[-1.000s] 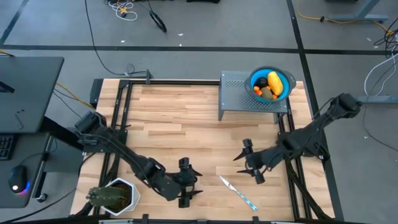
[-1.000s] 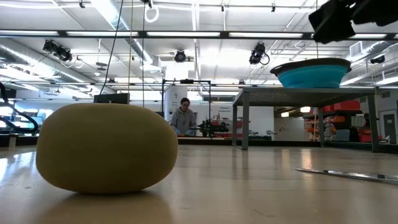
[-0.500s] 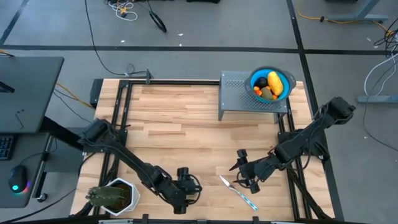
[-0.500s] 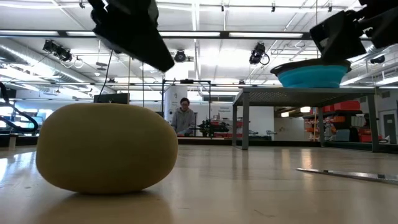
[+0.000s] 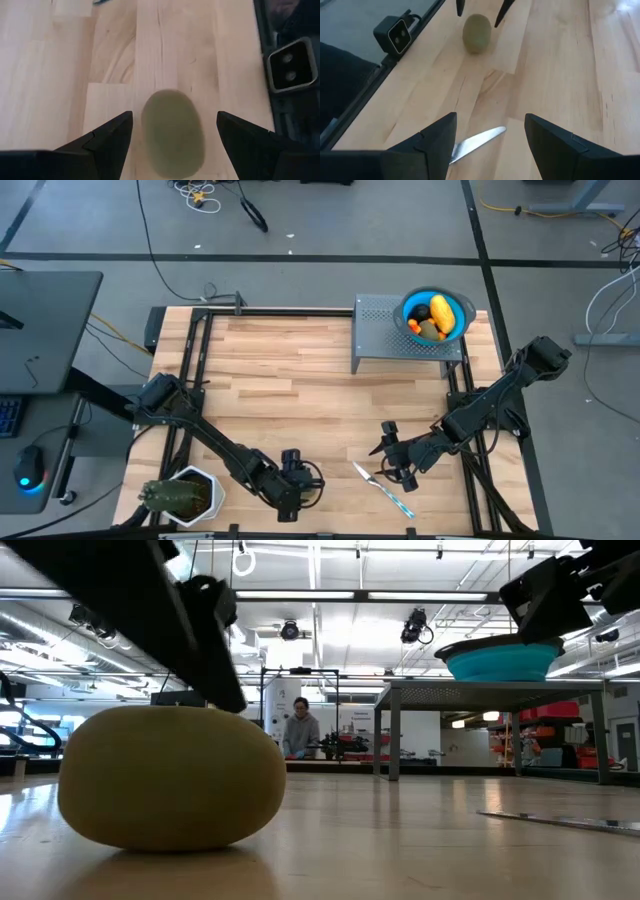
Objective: Pick & Place Fruit
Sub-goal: Put the brown kiwi into the blue strainer bowl on the shelf
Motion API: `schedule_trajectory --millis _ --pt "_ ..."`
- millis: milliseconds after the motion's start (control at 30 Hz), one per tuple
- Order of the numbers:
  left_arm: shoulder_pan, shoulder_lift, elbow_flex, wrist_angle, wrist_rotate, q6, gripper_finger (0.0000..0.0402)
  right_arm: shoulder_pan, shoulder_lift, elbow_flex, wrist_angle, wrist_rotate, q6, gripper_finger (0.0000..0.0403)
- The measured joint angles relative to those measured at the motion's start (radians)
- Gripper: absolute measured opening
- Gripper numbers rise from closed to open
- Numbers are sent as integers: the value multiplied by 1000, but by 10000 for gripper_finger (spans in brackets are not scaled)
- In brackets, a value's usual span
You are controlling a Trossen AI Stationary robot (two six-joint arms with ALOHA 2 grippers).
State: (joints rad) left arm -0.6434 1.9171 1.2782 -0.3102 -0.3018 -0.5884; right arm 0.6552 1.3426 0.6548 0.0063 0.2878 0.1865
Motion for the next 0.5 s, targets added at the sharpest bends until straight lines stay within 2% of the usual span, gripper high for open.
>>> schedule_trajectory --millis 500 --pt "3 0 -93 70 -25 -36 297 0 0 0 -8 -1 8 245"
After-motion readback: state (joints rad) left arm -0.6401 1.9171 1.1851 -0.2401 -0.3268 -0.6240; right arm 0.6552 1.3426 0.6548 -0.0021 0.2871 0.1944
